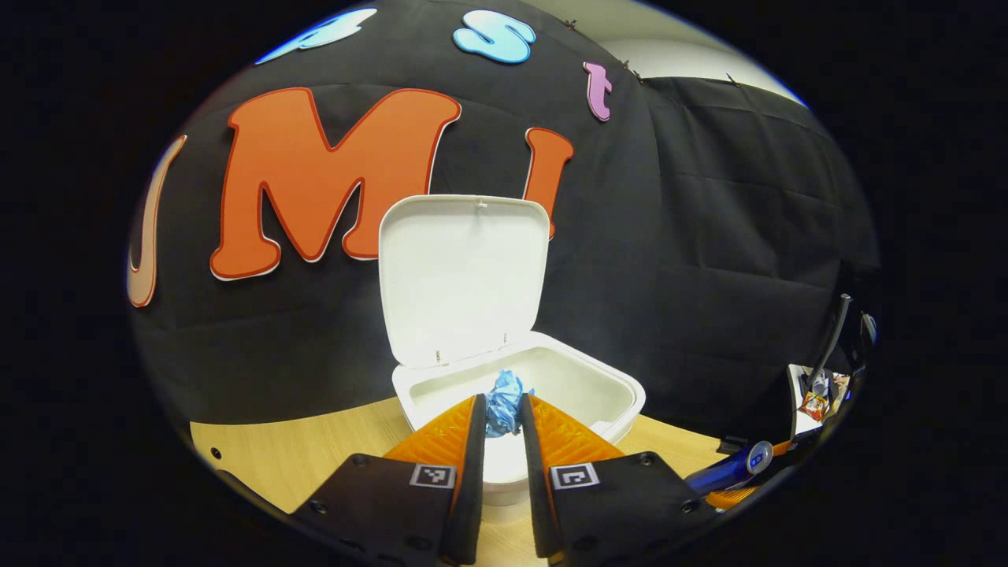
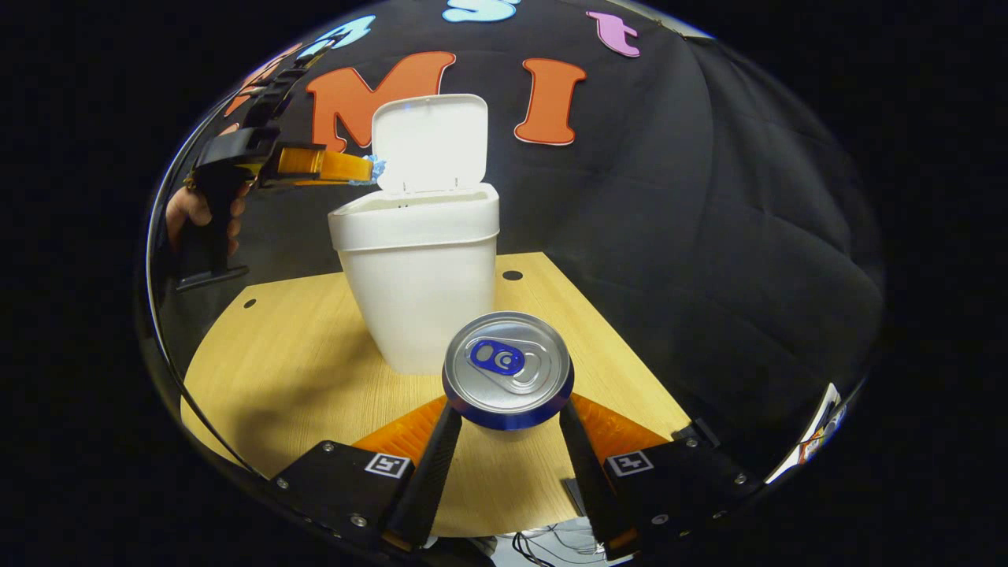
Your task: Press the lid of the desktop garbage bin to open it, pick up the crumpled paper on the desktop and throw it into the bin, then pick up the pop can on the desktop and drop it into the bin, and finally close the garbage bin lid.
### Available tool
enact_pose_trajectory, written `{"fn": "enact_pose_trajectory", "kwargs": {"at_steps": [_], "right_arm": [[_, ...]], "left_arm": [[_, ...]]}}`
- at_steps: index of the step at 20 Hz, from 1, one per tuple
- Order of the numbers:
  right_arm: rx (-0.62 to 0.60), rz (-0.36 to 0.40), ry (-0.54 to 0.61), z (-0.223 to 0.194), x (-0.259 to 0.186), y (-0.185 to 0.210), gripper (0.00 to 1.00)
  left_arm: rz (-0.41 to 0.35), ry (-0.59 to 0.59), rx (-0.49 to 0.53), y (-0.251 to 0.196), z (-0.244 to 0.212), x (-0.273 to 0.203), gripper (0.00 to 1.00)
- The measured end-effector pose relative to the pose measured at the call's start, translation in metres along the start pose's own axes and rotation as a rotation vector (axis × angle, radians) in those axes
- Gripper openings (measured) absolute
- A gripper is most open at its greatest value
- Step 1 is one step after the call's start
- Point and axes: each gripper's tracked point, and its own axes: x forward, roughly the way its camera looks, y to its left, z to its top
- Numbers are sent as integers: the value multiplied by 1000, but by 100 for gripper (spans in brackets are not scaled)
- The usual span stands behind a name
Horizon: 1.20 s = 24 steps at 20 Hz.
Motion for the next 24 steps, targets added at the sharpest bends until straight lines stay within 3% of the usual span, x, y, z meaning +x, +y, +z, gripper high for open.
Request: {"fn": "enact_pose_trajectory", "kwargs": {"at_steps": [1,4,5,7,9,11,24], "right_arm": [[-7,-2,-13,6,0,1,76],[-22,3,-48,27,-2,1,76],[-27,4,-60,34,-1,1,76],[-43,11,-88,51,-2,5,76],[-53,23,-105,61,-2,8,76],[-68,34,-122,71,-1,11,76],[-134,134,-263,166,14,50,76]], "left_arm": [[2,2,-2,2,-1,-3,32],[13,-4,-2,4,-1,-6,58],[15,-7,-3,4,0,-9,58],[23,-11,-3,7,-3,-16,68],[40,-10,1,14,-7,-24,89],[58,-12,-1,20,-11,-34,97],[321,62,-87,119,-91,-136,98]]}}
